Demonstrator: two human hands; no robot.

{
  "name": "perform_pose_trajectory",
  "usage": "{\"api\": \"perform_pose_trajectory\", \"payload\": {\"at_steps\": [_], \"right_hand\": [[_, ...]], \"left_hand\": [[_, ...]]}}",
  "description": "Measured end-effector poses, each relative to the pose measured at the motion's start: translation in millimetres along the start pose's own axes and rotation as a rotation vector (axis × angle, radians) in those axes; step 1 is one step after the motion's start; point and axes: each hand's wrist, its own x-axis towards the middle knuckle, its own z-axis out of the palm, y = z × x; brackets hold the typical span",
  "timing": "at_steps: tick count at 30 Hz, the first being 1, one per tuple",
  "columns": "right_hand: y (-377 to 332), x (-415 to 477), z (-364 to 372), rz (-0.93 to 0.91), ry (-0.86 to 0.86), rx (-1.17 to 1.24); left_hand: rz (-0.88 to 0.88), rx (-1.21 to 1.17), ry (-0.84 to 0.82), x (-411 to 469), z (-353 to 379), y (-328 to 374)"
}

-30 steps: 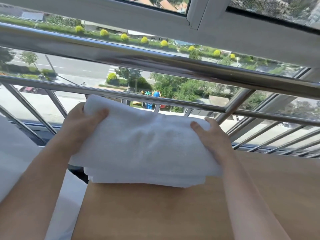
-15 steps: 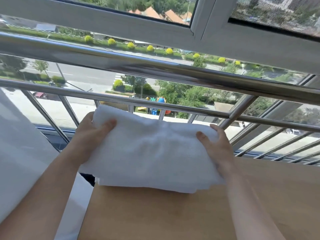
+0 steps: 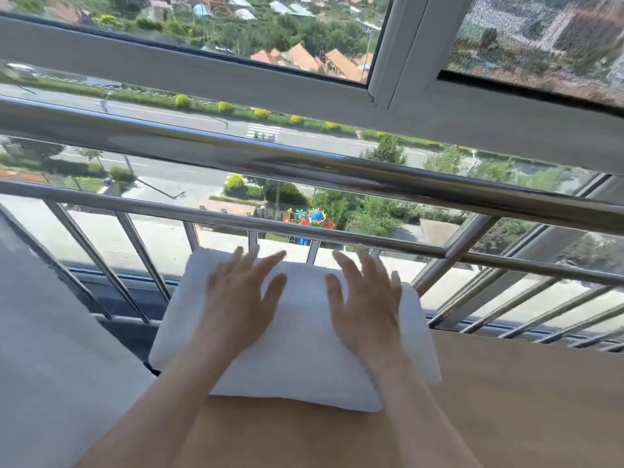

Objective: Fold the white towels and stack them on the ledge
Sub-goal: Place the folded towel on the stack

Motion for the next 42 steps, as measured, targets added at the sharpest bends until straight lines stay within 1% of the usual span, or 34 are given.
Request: {"api": "perform_pose_trajectory", "payload": {"at_steps": [1,2,4,7,10,14,17,19,21,23,26,28,30,32,35,39,42], "right_hand": [[-15,-2,9,-0.05,-0.082,0.016],[-23,-5,18,-0.074,-0.169,-0.004],[-25,-10,32,-0.069,-0.28,-0.065],[-11,-8,38,-0.049,-0.264,-0.085],[-2,-8,38,-0.017,-0.282,-0.135],[10,-10,39,0.008,-0.31,-0.18],[28,-11,36,0.053,-0.322,-0.212],[41,-15,34,0.099,-0.325,-0.23],[50,-21,30,0.149,-0.342,-0.206],[60,-28,23,0.195,-0.34,-0.145],[77,-29,5,0.279,-0.354,0.025],[83,-36,-5,0.291,-0.371,0.087],[86,-47,-11,0.293,-0.359,0.121],[87,-60,-18,0.299,-0.338,0.167],[95,-87,-29,0.286,-0.333,0.214],[115,-123,-56,0.23,-0.316,0.246],[138,-153,-80,0.232,-0.275,0.223]], "left_hand": [[0.05,-0.001,-0.105,-4,11,13],[0.09,0.049,-0.184,-10,22,20],[0.11,0.192,-0.262,-16,37,20],[0.073,0.265,-0.268,-14,40,7],[0.029,0.326,-0.316,-9,35,-6],[-0.077,0.344,-0.326,-8,23,-40],[-0.087,0.382,-0.304,-10,22,-51],[-0.081,0.374,-0.325,-8,23,-52],[-0.077,0.382,-0.369,-6,22,-50],[-0.074,0.392,-0.37,-8,22,-48],[-0.085,0.403,-0.356,-9,16,-40],[-0.121,0.421,-0.379,-9,14,-28],[-0.17,0.41,-0.365,-11,19,-9],[-0.159,0.353,-0.357,-18,28,14],[-0.074,0.305,-0.349,-36,44,50],[0.09,0.347,-0.371,-71,63,108],[0.187,0.297,-0.438,-107,78,147]]}}
